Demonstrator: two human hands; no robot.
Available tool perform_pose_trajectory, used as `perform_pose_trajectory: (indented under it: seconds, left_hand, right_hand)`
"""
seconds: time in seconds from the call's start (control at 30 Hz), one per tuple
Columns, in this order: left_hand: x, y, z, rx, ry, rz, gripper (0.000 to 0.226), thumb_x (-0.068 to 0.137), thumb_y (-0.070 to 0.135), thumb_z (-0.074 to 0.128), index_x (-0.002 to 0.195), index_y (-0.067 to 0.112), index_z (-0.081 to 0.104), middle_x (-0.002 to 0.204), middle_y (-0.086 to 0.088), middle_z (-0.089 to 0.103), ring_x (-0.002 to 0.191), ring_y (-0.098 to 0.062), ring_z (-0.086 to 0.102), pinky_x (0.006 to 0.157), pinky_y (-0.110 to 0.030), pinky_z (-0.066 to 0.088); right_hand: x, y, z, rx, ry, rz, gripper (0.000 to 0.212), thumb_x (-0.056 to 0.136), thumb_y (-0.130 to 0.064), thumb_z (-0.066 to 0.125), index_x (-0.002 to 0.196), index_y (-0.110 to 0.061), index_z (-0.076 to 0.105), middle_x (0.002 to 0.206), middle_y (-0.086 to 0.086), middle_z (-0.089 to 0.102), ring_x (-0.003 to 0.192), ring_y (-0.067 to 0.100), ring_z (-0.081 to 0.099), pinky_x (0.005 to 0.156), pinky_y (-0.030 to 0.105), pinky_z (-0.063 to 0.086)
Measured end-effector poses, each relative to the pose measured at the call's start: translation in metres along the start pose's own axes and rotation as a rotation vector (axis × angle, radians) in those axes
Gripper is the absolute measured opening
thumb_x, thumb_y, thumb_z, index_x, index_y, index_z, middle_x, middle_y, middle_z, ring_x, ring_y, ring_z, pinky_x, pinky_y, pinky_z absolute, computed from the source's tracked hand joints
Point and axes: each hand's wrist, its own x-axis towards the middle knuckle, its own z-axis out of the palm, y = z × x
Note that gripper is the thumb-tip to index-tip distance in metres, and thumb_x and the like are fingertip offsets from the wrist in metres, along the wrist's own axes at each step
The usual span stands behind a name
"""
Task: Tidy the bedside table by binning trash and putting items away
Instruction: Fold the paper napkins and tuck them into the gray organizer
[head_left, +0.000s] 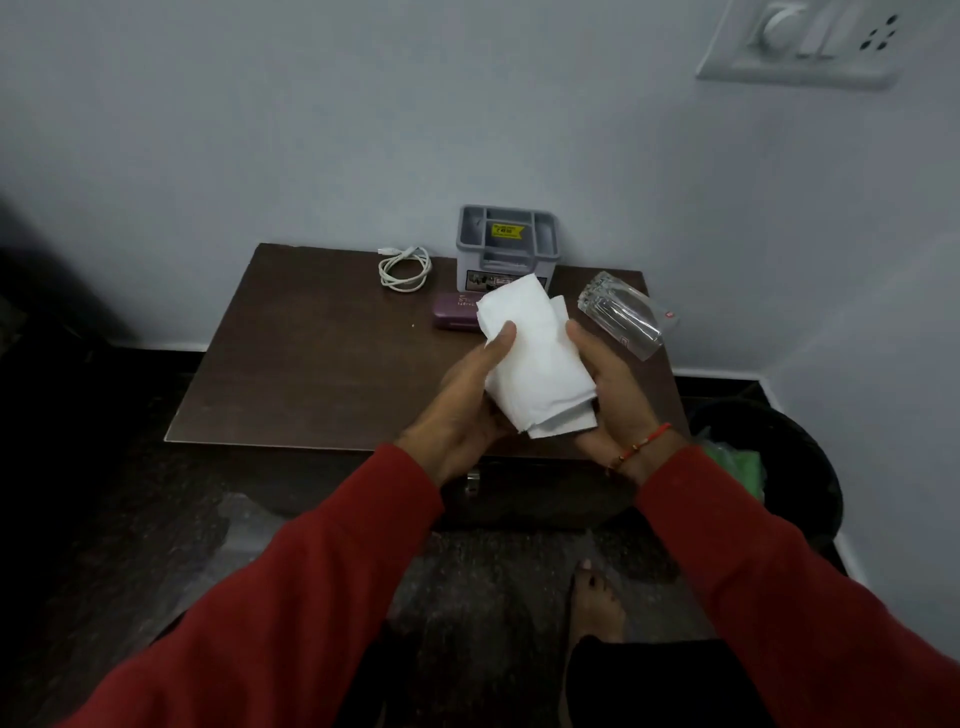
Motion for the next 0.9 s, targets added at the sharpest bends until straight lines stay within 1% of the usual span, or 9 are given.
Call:
perform_pose_trajectory:
  seconds: [0.07, 0.17, 0.27, 0.37, 0.53, 0.67, 0.8, 0.87, 0.9]
  left_hand:
    - [-0.001, -0.001, 0.002, -0.033, -0.001, 0.048, 0.037, 0.098, 0.029, 0.066, 0.133, 0.016, 0.066, 0.125, -0.010, 0.075, 0.117, -0.030, 0.070, 0.099, -0.051, 0.057]
    - [-0.001, -0.003, 0.001, -0.083, 0.030, 0.090, 0.036, 0.098, 0.015, 0.065, 0.133, 0.009, 0.065, 0.126, -0.015, 0.073, 0.120, -0.034, 0.068, 0.102, -0.053, 0.055]
    - [-0.001, 0.000, 0.001, -0.098, 0.073, 0.119, 0.032, 0.097, 0.014, 0.067, 0.128, 0.007, 0.068, 0.127, -0.018, 0.072, 0.121, -0.036, 0.067, 0.105, -0.056, 0.052]
    - [-0.003, 0.004, 0.004, -0.163, 0.095, 0.133, 0.027, 0.095, 0.013, 0.067, 0.122, 0.009, 0.070, 0.127, -0.018, 0.072, 0.121, -0.036, 0.067, 0.107, -0.057, 0.050]
    - [-0.004, 0.009, 0.002, -0.241, 0.138, 0.150, 0.019, 0.095, 0.017, 0.069, 0.114, 0.016, 0.072, 0.121, -0.012, 0.076, 0.115, -0.032, 0.071, 0.103, -0.057, 0.053]
    - [-0.003, 0.021, -0.005, -0.370, 0.171, 0.193, 0.021, 0.097, 0.018, 0.066, 0.118, 0.019, 0.070, 0.123, -0.012, 0.075, 0.115, -0.030, 0.071, 0.097, -0.051, 0.057]
    - [0.000, 0.030, -0.014, -0.441, 0.190, 0.203, 0.031, 0.098, 0.018, 0.065, 0.129, 0.017, 0.067, 0.124, -0.013, 0.075, 0.113, -0.029, 0.072, 0.096, -0.049, 0.057]
    - [0.002, 0.031, -0.015, -0.450, 0.209, 0.191, 0.031, 0.098, 0.018, 0.065, 0.129, 0.017, 0.068, 0.120, -0.012, 0.076, 0.109, -0.028, 0.074, 0.091, -0.048, 0.059]
    - [0.003, 0.030, -0.015, -0.454, 0.215, 0.187, 0.031, 0.098, 0.018, 0.065, 0.129, 0.017, 0.068, 0.120, -0.012, 0.076, 0.110, -0.028, 0.074, 0.092, -0.048, 0.058]
  right_hand:
    - [0.001, 0.001, 0.001, -0.025, 0.019, -0.003, 0.034, 0.099, -0.033, 0.048, 0.100, -0.016, 0.077, 0.110, 0.014, 0.073, 0.102, 0.028, 0.070, 0.100, 0.051, 0.049]
    - [0.005, 0.007, 0.001, -0.087, 0.047, 0.022, 0.039, 0.096, -0.031, 0.055, 0.123, -0.004, 0.063, 0.122, 0.021, 0.067, 0.117, 0.038, 0.061, 0.106, 0.055, 0.044]
    - [0.006, 0.007, -0.001, -0.082, 0.044, 0.042, 0.039, 0.096, -0.031, 0.054, 0.125, -0.006, 0.062, 0.121, 0.019, 0.068, 0.115, 0.035, 0.064, 0.098, 0.054, 0.051]
    - [0.008, 0.004, -0.004, -0.081, 0.037, 0.043, 0.036, 0.097, -0.035, 0.052, 0.120, -0.011, 0.065, 0.117, 0.015, 0.070, 0.107, 0.034, 0.068, 0.086, 0.062, 0.053]
    - [0.011, 0.003, -0.007, -0.084, 0.006, 0.035, 0.042, 0.096, -0.039, 0.051, 0.128, -0.012, 0.059, 0.125, 0.016, 0.066, 0.111, 0.038, 0.065, 0.082, 0.068, 0.052]
    - [0.015, 0.002, -0.008, -0.020, 0.097, -0.014, 0.040, 0.086, -0.035, 0.061, 0.120, -0.013, 0.062, 0.122, 0.016, 0.067, 0.101, 0.037, 0.068, 0.066, 0.059, 0.057]
    - [0.018, -0.005, -0.015, -0.034, 0.131, -0.056, 0.031, 0.092, -0.011, 0.059, 0.122, -0.004, 0.059, 0.117, 0.024, 0.066, 0.094, 0.038, 0.068, 0.065, 0.054, 0.059]
    - [0.021, -0.009, -0.016, -0.113, 0.171, -0.124, 0.026, 0.091, 0.000, 0.057, 0.115, -0.007, 0.063, 0.110, 0.020, 0.069, 0.088, 0.034, 0.070, 0.066, 0.052, 0.061]
    - [0.024, -0.013, -0.017, -0.197, 0.211, -0.189, 0.025, 0.090, 0.002, 0.058, 0.110, -0.011, 0.066, 0.108, 0.017, 0.071, 0.087, 0.029, 0.071, 0.069, 0.046, 0.062]
